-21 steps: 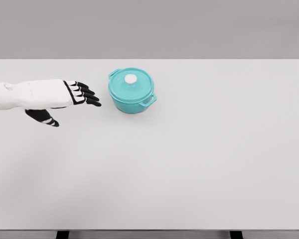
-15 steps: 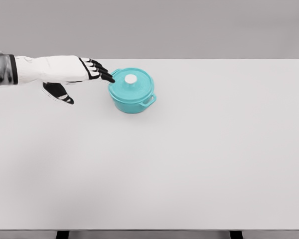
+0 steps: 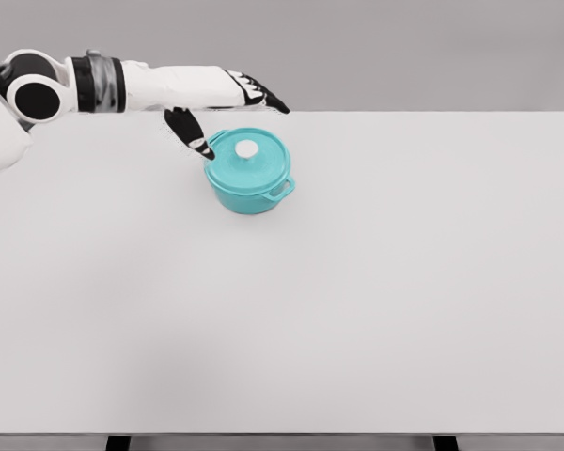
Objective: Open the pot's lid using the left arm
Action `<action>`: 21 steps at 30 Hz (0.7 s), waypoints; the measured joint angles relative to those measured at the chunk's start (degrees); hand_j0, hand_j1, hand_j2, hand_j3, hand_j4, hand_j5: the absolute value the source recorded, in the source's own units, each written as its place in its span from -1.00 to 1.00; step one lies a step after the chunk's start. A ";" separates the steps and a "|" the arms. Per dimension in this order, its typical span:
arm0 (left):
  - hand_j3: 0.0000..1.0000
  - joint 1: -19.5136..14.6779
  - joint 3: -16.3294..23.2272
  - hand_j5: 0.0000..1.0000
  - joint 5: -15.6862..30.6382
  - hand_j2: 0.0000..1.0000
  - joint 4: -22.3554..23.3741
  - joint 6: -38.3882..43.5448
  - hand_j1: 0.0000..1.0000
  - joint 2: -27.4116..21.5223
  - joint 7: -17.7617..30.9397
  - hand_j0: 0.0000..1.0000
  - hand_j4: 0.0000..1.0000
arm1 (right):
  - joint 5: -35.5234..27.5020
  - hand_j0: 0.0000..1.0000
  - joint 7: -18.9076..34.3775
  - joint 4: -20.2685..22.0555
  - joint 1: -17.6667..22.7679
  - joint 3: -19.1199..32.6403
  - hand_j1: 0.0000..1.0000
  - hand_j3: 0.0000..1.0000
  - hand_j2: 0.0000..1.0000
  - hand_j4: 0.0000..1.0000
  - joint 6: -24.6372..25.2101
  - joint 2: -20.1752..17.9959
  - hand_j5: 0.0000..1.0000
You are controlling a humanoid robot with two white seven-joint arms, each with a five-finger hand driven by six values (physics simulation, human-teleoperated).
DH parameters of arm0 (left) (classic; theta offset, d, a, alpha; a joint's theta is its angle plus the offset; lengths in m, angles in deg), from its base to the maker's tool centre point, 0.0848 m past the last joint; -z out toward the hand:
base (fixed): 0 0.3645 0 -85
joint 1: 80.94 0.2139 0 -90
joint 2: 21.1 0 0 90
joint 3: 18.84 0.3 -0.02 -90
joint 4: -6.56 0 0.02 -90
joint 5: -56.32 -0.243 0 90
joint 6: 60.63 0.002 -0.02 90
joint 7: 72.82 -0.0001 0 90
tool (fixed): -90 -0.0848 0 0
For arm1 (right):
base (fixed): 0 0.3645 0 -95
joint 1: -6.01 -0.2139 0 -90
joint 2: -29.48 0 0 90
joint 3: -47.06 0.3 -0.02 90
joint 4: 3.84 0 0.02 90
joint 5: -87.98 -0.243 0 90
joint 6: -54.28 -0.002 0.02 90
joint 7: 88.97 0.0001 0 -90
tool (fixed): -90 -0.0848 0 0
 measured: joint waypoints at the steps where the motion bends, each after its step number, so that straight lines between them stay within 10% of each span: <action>1: 1.00 -0.09 0.69 1.00 0.03 1.00 1.02 -0.02 1.00 0.93 0.04 1.00 1.00 | 0.00 1.00 0.00 0.00 0.00 0.00 1.00 1.00 1.00 1.00 0.00 0.00 1.00; 21: 1.00 -1.50 1.80 1.00 -6.36 1.00 21.37 -0.04 1.00 12.76 1.80 1.00 1.00 | 0.00 1.00 -0.01 0.00 0.00 0.00 1.00 1.00 1.00 1.00 0.00 0.00 1.00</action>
